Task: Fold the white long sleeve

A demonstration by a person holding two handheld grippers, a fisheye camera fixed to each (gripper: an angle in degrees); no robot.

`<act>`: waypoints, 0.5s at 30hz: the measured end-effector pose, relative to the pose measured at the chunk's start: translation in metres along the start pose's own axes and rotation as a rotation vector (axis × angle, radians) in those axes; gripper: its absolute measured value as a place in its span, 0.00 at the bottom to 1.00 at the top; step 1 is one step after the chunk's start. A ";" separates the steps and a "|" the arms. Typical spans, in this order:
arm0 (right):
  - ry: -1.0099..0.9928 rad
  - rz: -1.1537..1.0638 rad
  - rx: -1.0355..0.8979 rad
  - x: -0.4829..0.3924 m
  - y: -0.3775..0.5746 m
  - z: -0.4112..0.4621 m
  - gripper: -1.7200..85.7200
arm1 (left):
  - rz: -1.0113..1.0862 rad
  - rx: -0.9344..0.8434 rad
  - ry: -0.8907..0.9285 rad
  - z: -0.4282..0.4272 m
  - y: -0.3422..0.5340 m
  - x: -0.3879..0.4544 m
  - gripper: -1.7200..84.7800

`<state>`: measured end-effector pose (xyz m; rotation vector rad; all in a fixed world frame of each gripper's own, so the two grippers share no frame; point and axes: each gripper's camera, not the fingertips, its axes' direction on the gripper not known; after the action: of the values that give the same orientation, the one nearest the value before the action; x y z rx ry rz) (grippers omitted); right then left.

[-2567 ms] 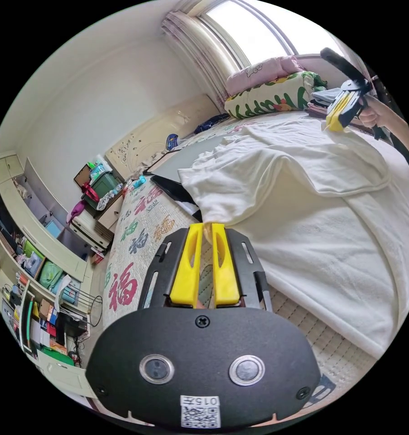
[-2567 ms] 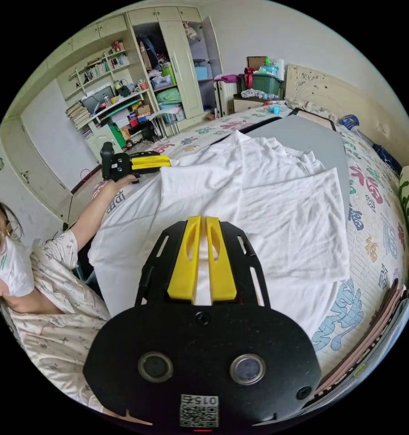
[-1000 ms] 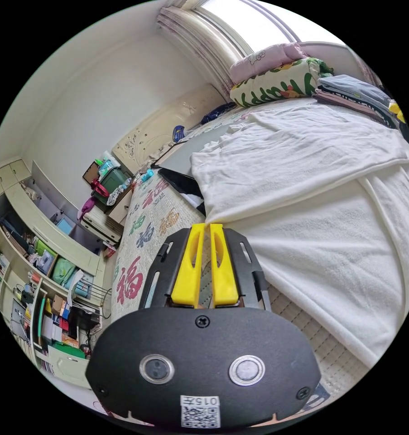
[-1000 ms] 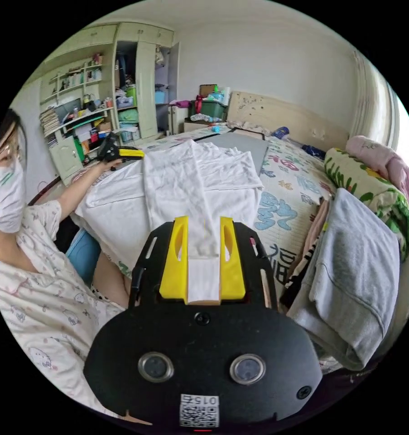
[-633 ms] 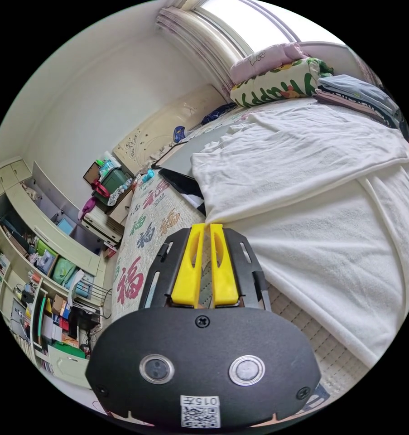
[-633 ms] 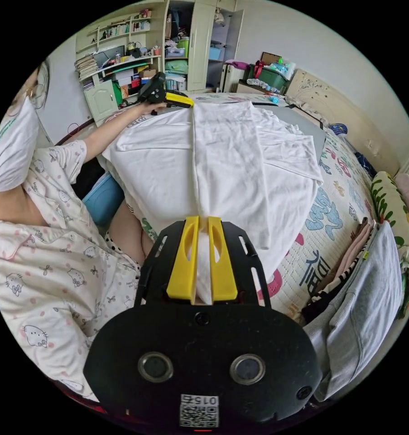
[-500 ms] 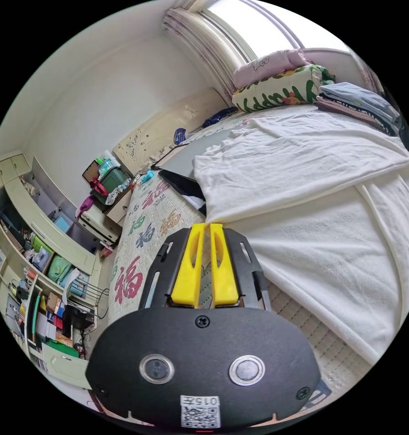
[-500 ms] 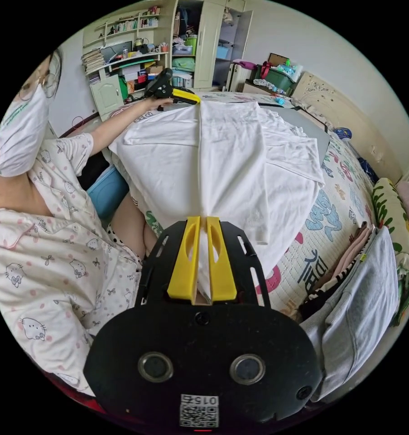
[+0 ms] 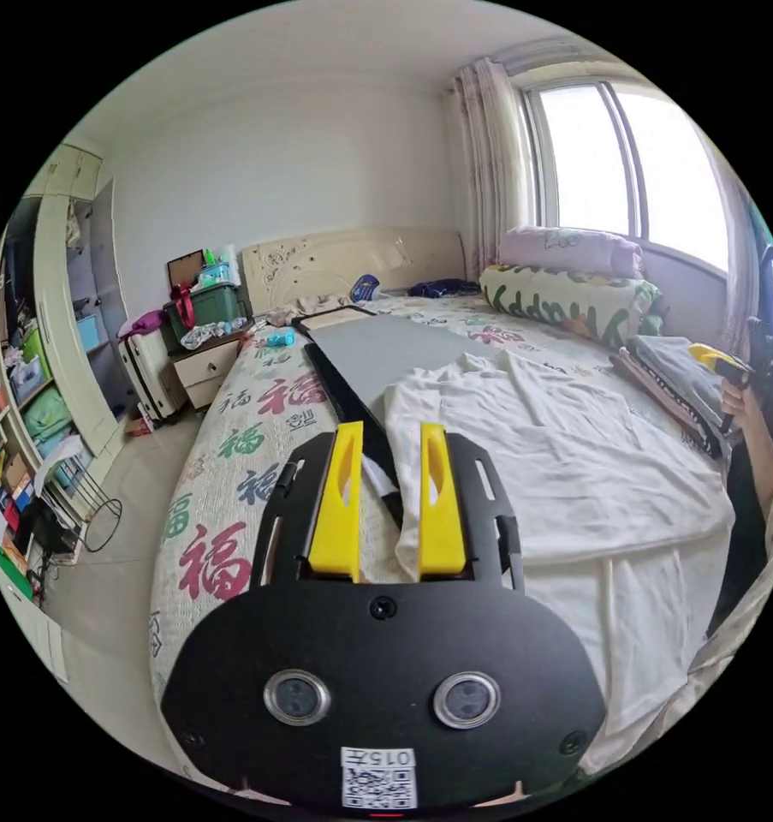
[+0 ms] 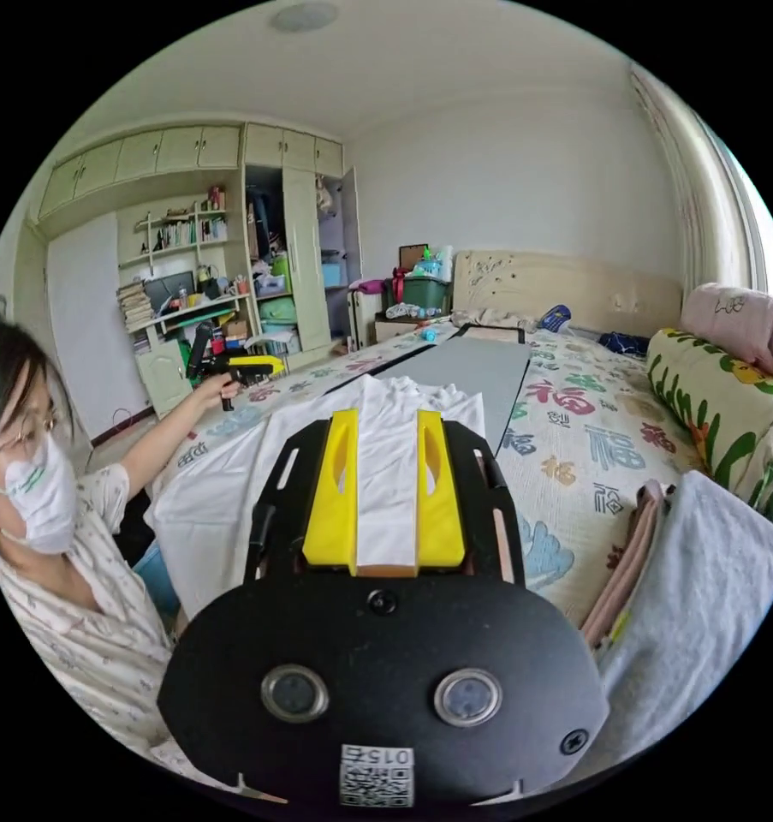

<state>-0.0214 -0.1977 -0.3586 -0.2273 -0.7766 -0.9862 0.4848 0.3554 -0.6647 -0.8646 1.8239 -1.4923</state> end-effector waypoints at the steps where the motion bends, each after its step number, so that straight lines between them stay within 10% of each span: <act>1: -0.017 0.038 -0.020 0.020 -0.021 0.033 0.15 | -0.016 -0.021 0.000 0.032 -0.027 0.002 0.14; 15: 0.335 0.100 -0.510 0.113 -0.141 0.313 0.17 | -0.202 -0.411 0.055 0.404 -0.123 -0.020 0.17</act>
<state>-0.2526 -0.1933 -0.0813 -0.5211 -0.1960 -1.0803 0.8316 0.1198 -0.6104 -1.2441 2.1804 -1.2847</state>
